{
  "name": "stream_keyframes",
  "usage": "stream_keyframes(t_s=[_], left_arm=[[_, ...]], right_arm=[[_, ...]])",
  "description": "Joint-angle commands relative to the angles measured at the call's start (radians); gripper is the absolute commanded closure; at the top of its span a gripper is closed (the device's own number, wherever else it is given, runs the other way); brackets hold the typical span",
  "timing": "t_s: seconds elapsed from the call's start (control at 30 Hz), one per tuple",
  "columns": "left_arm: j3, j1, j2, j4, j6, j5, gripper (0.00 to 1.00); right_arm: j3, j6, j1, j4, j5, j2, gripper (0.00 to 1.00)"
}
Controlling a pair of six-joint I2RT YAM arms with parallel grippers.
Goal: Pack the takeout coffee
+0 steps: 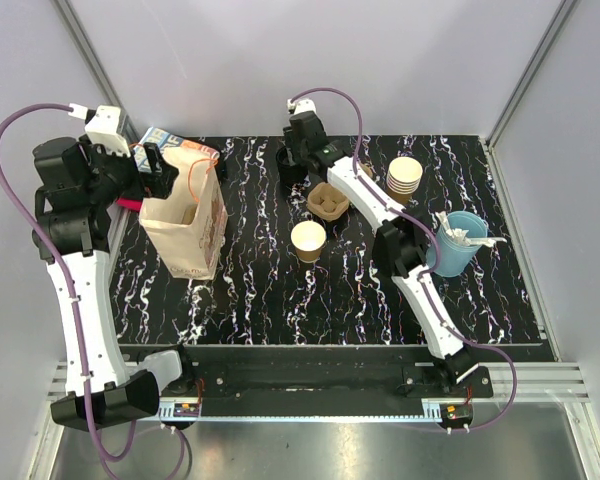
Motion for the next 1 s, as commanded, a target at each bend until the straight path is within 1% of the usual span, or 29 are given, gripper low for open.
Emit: stream_keyframes(t_s=[0.0,0.2,0.37,0.47,0.67,0.77,0.97], left_arm=[[-0.013,-0.002,-0.013,0.036,0.008,-0.012,0.01],[-0.008,-0.002,-0.011,0.033,0.006,-0.014,0.01],[-0.004,-0.001,-0.008,0.031,0.006,-0.019,0.01],[-0.002,-0.002,-0.007,0.03,0.006,-0.023,0.01],[-0.004,-0.004,0.0,0.031,0.003,-0.025,0.01],[-0.004,-0.002,-0.002,0.031,0.004,-0.026,0.01],[-0.007,-0.002,-0.005,0.031,0.004,-0.034,0.01]], right_arm=[[0.069,0.043,-0.008,0.035,0.011,0.038,0.42],[0.09,0.079,-0.019,0.044,0.025,0.076,0.42],[0.113,0.125,-0.03,0.042,0.005,0.1,0.43],[0.132,0.148,-0.036,0.032,-0.018,0.11,0.44],[0.167,0.197,-0.048,0.009,-0.119,0.12,0.44],[0.182,0.209,-0.048,0.005,-0.136,0.133,0.45],[0.207,0.214,-0.048,-0.004,-0.104,0.159,0.46]])
